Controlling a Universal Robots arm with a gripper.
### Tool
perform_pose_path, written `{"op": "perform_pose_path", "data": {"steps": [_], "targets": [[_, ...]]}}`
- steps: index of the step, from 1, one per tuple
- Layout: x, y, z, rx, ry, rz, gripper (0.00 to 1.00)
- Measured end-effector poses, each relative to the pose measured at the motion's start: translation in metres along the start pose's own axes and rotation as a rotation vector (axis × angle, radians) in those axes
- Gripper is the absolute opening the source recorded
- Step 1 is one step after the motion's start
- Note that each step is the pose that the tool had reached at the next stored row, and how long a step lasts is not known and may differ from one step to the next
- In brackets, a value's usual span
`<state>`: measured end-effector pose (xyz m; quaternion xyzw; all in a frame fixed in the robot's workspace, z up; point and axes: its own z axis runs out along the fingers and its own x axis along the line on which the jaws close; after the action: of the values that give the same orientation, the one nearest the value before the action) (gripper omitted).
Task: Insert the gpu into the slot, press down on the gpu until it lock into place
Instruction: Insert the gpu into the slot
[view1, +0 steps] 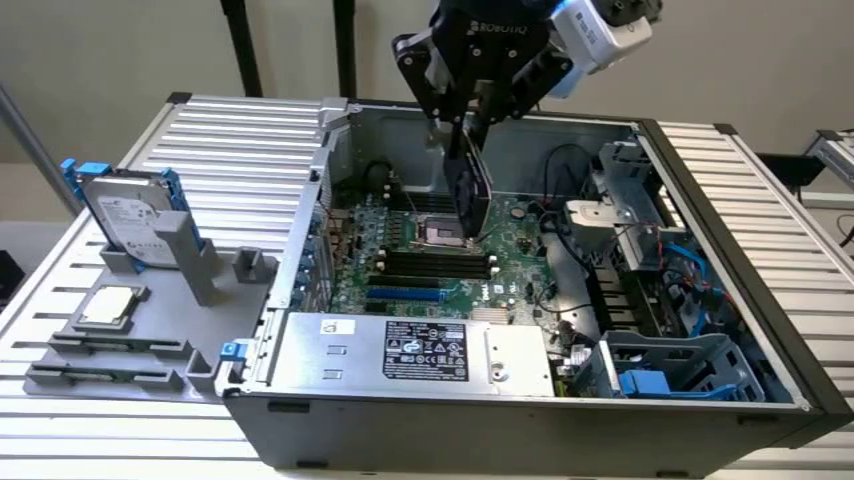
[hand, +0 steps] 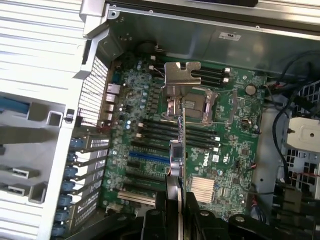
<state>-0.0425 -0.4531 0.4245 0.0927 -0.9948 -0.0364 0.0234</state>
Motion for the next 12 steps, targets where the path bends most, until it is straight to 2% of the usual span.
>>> {"op": "perform_pose_path", "data": {"steps": [12], "targets": [[0.0,0.0,0.0,0.0089,0.0156,-0.218,0.26]]}}
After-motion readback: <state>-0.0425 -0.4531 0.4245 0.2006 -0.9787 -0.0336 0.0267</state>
